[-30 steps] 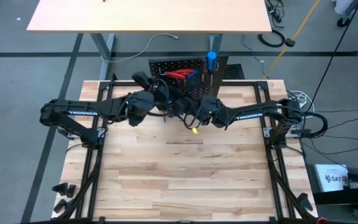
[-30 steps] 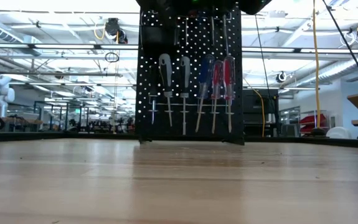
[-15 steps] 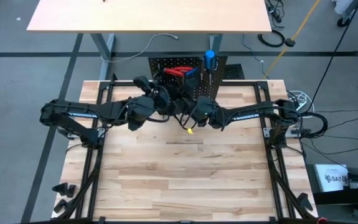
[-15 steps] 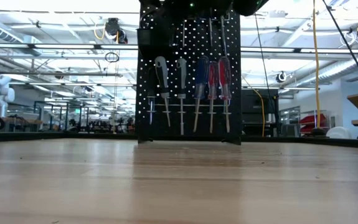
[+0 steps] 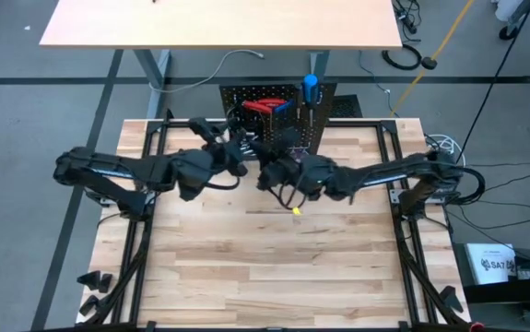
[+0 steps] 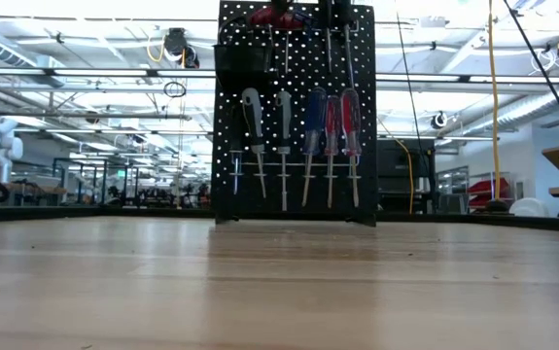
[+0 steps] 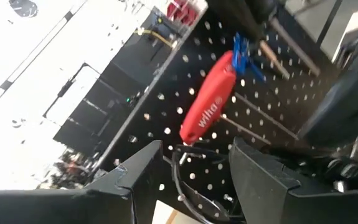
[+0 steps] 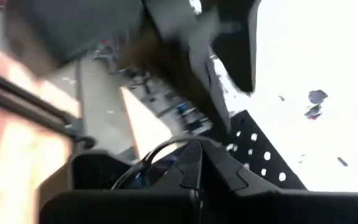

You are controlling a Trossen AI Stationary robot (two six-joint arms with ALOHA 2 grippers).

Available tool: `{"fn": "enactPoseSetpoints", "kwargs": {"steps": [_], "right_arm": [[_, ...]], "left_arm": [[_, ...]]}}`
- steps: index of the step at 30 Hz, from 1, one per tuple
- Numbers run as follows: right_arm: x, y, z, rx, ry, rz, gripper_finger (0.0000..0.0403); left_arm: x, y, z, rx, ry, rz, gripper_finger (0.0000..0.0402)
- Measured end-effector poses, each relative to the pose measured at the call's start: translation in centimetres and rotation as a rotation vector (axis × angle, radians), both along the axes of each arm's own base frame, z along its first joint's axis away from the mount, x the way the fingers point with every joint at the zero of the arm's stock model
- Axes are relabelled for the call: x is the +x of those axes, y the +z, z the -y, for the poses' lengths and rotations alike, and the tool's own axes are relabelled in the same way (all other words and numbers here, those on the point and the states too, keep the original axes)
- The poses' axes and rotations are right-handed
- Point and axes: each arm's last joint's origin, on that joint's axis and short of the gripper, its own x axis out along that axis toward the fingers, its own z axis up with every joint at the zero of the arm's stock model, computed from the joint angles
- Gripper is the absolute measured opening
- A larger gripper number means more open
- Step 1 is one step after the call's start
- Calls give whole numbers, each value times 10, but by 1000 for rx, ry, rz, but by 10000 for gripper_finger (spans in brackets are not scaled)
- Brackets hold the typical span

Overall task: Hang tools onto peg board
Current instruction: Return to Home Position

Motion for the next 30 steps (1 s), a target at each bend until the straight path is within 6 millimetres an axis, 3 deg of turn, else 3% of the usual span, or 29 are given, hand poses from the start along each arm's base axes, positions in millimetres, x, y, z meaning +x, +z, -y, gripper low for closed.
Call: {"fn": "enactPoseSetpoints", "kwargs": {"steps": [4, 9, 16, 23, 30], "right_arm": [[-32, 20, -9, 125, 49, -65, 0], [-87, 43, -15, 335, 101, -122, 0], [-169, 64, -13, 772, 300, -153, 0], [-222, 63, -11, 1027, 327, -129, 0], [-266, 24, -5, 1076, 408, 30, 0]], "left_arm": [[-14, 12, 13, -22, -63, 71, 187], [-38, 23, 29, -117, -229, 157, 187], [-77, 14, 42, -358, -410, 194, 187], [-100, -23, 49, -461, -476, 189, 187], [-114, -62, 47, -498, -523, 317, 187]]}}
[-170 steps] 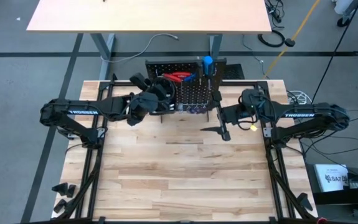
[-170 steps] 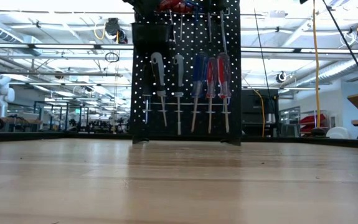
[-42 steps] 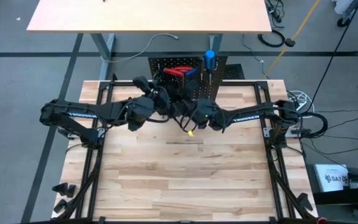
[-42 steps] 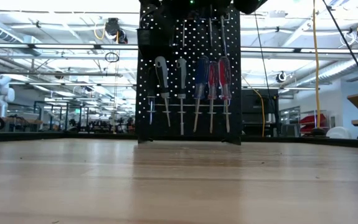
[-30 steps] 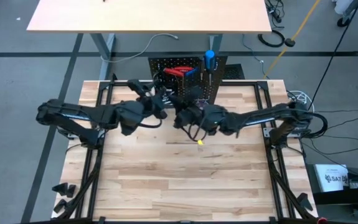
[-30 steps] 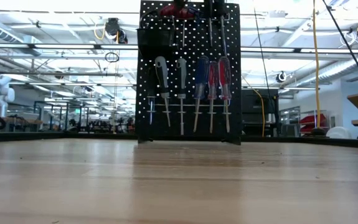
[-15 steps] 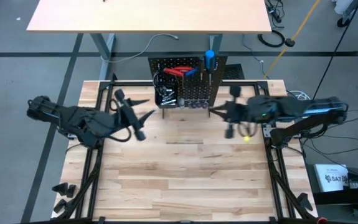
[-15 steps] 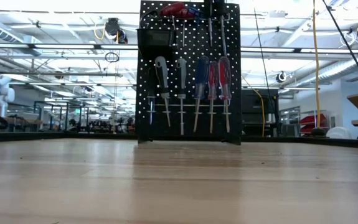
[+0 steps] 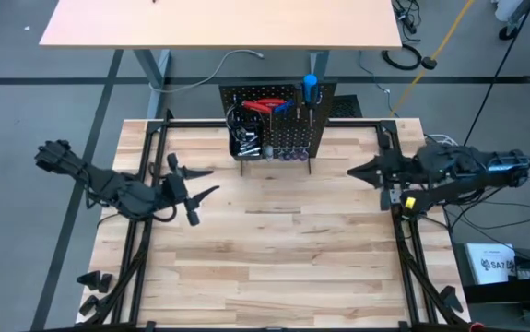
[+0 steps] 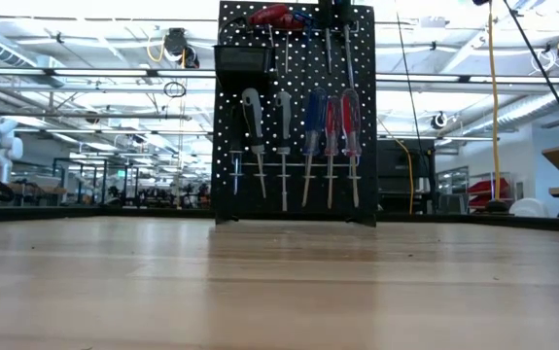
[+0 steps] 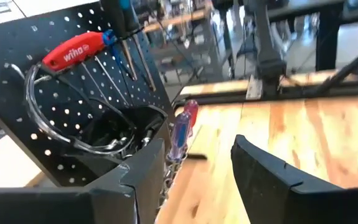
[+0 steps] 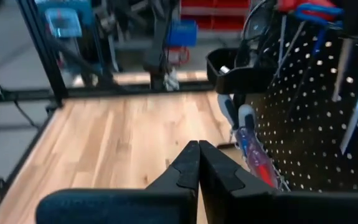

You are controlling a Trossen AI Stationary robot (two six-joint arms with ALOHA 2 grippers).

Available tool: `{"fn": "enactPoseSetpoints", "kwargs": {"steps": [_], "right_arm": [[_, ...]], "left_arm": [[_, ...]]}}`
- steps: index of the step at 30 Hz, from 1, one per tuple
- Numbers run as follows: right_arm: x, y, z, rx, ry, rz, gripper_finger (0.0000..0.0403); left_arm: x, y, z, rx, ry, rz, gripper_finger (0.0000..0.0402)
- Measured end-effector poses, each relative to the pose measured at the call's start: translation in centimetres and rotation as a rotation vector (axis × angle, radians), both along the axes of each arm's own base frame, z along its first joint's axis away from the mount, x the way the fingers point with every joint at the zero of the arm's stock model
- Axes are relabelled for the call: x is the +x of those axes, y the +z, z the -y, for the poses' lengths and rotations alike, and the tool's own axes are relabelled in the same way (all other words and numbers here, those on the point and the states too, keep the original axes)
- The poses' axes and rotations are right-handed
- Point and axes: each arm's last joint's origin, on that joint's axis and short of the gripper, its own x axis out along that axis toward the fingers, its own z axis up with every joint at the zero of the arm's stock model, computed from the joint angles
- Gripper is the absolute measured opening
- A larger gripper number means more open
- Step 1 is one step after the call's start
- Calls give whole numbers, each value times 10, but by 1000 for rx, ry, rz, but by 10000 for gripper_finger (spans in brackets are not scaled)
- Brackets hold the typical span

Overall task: Hang tools onto peg board
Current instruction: Return to Home Position

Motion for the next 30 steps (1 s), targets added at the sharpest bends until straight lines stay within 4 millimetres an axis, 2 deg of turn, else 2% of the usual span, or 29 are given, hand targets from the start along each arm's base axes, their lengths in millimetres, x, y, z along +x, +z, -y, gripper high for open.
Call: {"fn": "enactPoseSetpoints", "kwargs": {"steps": [5, 10, 13, 21, 25, 30], "right_arm": [[-17, -44, 2, 59, 20, 125, 0], [-16, -91, 0, 117, 101, 162, 0], [-16, -111, -1, 149, 97, 159, 0], [-24, -149, 0, 181, 108, 147, 0], [-27, -160, 1, 200, 109, 189, 0], [-28, -174, 1, 222, 104, 178, 0]], "left_arm": [[-8, -22, -4, -53, -55, 103, 187], [-11, -47, -5, -94, -97, 173, 187], [-13, -61, -6, -119, -94, 179, 187], [-19, -99, -9, -213, -79, 175, 187], [-22, -118, -10, -261, -79, 183, 187], [-25, -133, -10, -320, -160, 229, 187]]}}
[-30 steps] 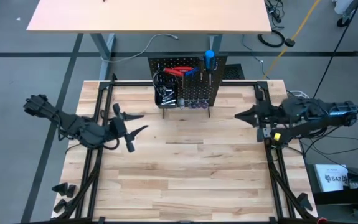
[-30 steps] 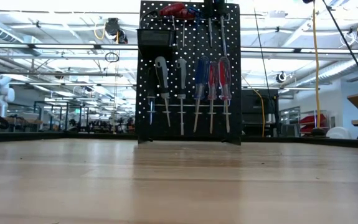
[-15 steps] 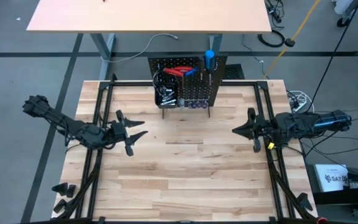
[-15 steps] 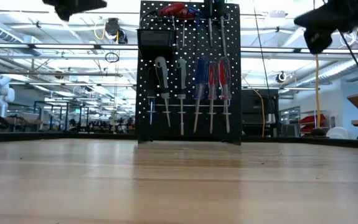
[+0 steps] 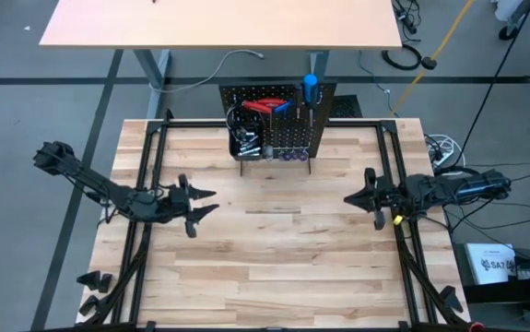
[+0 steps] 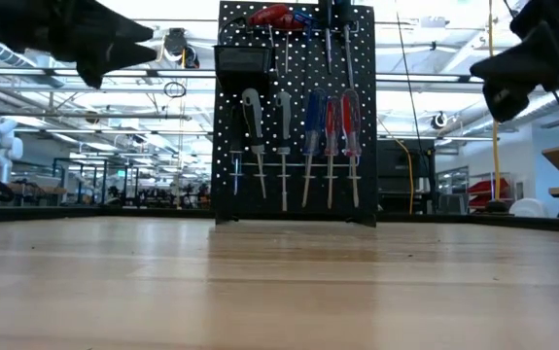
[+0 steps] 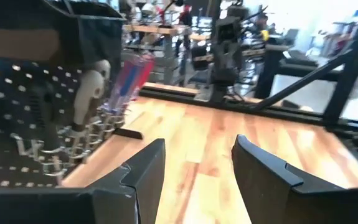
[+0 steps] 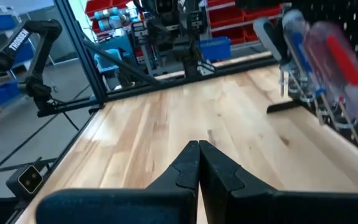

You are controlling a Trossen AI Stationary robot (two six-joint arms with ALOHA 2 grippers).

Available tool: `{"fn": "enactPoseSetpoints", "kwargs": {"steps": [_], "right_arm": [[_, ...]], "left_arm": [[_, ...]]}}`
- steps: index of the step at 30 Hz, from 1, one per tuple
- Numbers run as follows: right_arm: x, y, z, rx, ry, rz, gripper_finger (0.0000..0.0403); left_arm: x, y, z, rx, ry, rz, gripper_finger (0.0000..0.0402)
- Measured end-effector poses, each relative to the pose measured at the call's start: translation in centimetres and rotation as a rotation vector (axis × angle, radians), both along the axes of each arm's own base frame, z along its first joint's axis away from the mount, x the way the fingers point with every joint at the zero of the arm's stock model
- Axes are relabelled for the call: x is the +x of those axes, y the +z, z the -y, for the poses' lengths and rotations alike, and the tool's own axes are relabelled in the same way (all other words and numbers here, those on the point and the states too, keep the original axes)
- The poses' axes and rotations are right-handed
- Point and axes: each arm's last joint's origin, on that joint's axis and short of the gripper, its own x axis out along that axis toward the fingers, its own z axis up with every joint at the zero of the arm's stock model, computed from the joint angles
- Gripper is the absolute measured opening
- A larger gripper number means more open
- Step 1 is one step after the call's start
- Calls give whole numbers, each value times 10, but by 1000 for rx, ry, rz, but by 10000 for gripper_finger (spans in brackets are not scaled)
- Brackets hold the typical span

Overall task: Hang tools onto peg board
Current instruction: Return to Home Position

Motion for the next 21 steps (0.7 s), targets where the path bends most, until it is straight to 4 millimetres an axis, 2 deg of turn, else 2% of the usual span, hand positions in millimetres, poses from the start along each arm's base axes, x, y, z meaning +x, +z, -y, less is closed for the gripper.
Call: {"fn": "enactPoseSetpoints", "kwargs": {"steps": [16, 21], "right_arm": [[3, -34, 0, -20, -2, -33, 0], [5, -35, -2, -31, 49, 32, 0]], "left_arm": [[-14, -45, -11, -57, 24, 10, 187], [-16, -55, -13, -91, 10, -10, 187]]}}
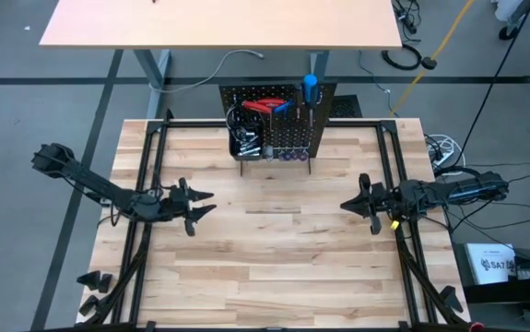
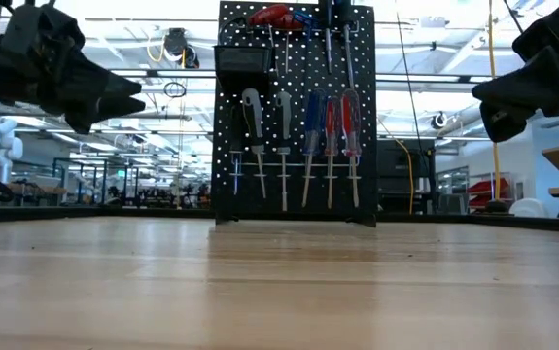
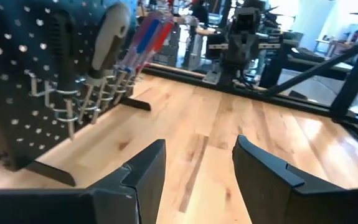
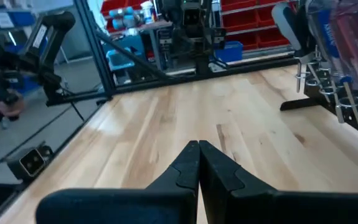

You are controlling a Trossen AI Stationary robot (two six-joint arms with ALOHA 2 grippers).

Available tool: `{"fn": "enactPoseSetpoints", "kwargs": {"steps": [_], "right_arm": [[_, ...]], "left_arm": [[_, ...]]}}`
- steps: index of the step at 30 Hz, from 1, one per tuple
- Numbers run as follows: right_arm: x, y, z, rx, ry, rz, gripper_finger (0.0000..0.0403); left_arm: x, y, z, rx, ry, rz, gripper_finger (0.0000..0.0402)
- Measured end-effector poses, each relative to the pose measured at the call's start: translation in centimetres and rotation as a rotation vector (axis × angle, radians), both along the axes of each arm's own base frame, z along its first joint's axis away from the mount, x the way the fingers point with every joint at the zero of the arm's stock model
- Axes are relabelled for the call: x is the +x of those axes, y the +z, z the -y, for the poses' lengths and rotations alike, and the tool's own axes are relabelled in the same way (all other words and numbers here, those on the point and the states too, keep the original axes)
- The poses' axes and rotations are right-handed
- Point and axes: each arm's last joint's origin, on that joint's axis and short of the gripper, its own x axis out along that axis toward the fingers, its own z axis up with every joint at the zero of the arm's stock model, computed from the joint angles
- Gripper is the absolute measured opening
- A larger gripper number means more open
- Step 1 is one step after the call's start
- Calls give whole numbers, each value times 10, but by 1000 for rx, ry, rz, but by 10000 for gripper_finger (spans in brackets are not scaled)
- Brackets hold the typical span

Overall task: Hang tools onto peg board
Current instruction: Return to Home Position

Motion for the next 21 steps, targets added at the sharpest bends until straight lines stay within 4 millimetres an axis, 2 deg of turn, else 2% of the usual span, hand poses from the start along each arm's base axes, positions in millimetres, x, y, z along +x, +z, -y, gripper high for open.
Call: {"fn": "enactPoseSetpoints", "kwargs": {"steps": [9, 13, 16, 21], "right_arm": [[0, -1, 0, -85, 1, 2, 0], [0, -1, 0, -224, 12, 13, 0], [0, 2, 0, -140, 1, 25, 0], [-1, 4, 0, -116, 20, 16, 0]], "left_arm": [[0, -5, 0, 14, -21, -50, 187], [-1, -7, -3, 79, 78, -79, 187], [-1, -2, -2, 49, 77, -35, 187], [-3, 11, -2, 95, 42, 38, 187]]}}
